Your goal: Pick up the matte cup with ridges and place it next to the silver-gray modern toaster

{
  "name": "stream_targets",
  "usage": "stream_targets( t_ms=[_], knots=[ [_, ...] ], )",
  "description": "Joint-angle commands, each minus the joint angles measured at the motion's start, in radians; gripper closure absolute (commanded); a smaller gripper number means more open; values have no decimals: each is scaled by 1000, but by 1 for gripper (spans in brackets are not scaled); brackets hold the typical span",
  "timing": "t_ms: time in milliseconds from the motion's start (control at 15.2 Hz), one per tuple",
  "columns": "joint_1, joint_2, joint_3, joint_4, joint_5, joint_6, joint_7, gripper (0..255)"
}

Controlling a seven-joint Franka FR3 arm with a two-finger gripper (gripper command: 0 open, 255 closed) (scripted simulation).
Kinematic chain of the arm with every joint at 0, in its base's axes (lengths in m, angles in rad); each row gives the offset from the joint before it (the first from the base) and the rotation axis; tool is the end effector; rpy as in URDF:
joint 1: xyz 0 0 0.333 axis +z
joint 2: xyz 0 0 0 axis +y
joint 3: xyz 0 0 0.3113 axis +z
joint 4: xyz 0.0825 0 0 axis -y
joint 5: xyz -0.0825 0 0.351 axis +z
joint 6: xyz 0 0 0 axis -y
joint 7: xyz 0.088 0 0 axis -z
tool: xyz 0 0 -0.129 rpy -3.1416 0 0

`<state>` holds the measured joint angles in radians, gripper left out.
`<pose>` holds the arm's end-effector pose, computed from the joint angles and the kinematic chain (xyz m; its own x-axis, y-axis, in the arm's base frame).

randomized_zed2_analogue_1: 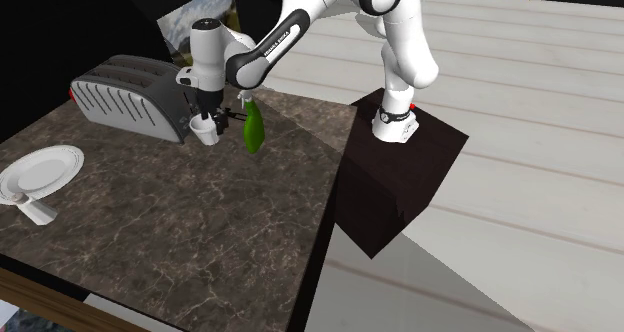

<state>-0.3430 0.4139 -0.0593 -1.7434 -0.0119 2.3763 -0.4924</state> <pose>0.6019 -0.2524 0.3529 0.9777 0.1153 0.1758 0.0925 -0.9868 0.1326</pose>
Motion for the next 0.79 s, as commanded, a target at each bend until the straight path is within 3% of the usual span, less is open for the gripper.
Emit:
stream_targets(
  t_ms=[0, 198, 726],
  knots=[
    [1, -23, 0, -1, -1, -23, 1, 0],
    [5, -84, -1, 5, -5, -88, 3, 0],
    [5, -84, -1, 5, -5, -88, 3, 0]
  ],
)
